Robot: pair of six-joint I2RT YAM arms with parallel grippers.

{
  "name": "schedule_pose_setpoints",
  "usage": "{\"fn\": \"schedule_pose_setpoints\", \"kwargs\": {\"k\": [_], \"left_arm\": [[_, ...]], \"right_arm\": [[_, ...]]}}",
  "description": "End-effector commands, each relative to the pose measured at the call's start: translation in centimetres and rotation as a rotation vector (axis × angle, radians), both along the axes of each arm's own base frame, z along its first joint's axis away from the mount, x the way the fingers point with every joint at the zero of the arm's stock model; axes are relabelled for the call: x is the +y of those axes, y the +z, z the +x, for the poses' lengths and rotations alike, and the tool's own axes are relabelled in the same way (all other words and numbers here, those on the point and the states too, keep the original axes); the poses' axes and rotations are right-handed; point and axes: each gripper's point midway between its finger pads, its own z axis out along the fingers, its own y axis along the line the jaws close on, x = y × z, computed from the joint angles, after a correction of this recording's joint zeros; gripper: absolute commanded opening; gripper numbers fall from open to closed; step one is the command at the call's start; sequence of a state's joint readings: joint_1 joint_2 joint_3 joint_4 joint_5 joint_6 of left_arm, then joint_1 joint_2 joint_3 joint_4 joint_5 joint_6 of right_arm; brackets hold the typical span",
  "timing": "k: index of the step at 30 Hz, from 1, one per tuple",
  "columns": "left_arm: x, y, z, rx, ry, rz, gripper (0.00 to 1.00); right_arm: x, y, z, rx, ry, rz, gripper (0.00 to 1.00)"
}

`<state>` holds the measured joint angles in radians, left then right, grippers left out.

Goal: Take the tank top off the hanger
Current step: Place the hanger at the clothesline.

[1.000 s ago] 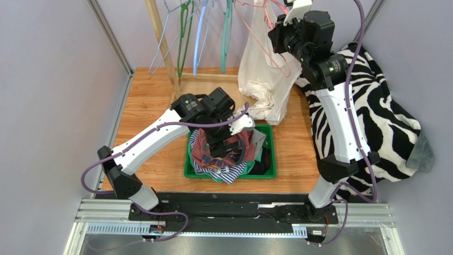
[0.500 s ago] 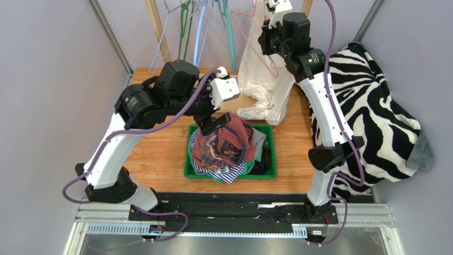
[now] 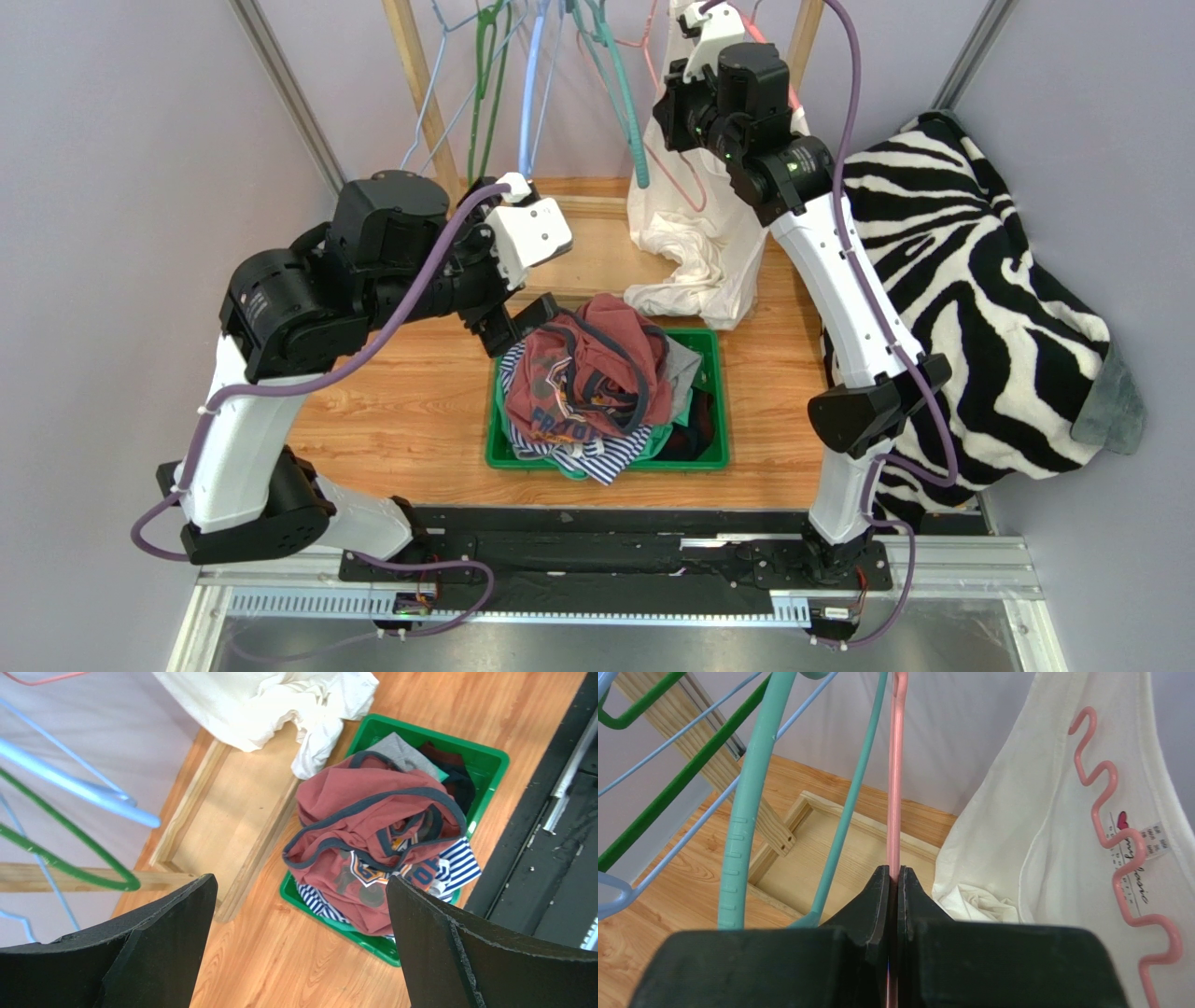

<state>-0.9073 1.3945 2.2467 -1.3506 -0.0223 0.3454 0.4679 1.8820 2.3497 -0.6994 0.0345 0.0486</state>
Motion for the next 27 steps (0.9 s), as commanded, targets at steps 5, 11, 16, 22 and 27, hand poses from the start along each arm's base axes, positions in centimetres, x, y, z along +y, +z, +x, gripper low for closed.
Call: {"fn": "schedule_pose_setpoints", "kwargs": {"k": [5,11,16,22,27], "left_arm": [[4.2,-0.7,-1.0,-0.015,0.080,0.075,0.99],[4.5,-1.2,-0.9,-0.014,0.092,0.090,0.99],[4.1,-1.0,-0.6,-0.021,0.092,0.092,0.99],[3.6,-0.7,0.0,-0.028,0.095,0.090,0.99],[3.5,-0.8,0.3,-0.032,0.103,0.102,0.99]], "right_arm": [[1.2,-0.4,0.5,-0.001,-0.035,0.059,0.00],[2.5,0.9,-0.2,-0.023,0.028,0.079,0.22],[5.1,3.4,-1.1,-0.090,0.064,0.067,0.25],[7.3,2.8,-1.5,-0.107,0.066,0.037,0.29],[5.3,4.4,-2.5,-0.141,0.019,0.012,0.45]]}}
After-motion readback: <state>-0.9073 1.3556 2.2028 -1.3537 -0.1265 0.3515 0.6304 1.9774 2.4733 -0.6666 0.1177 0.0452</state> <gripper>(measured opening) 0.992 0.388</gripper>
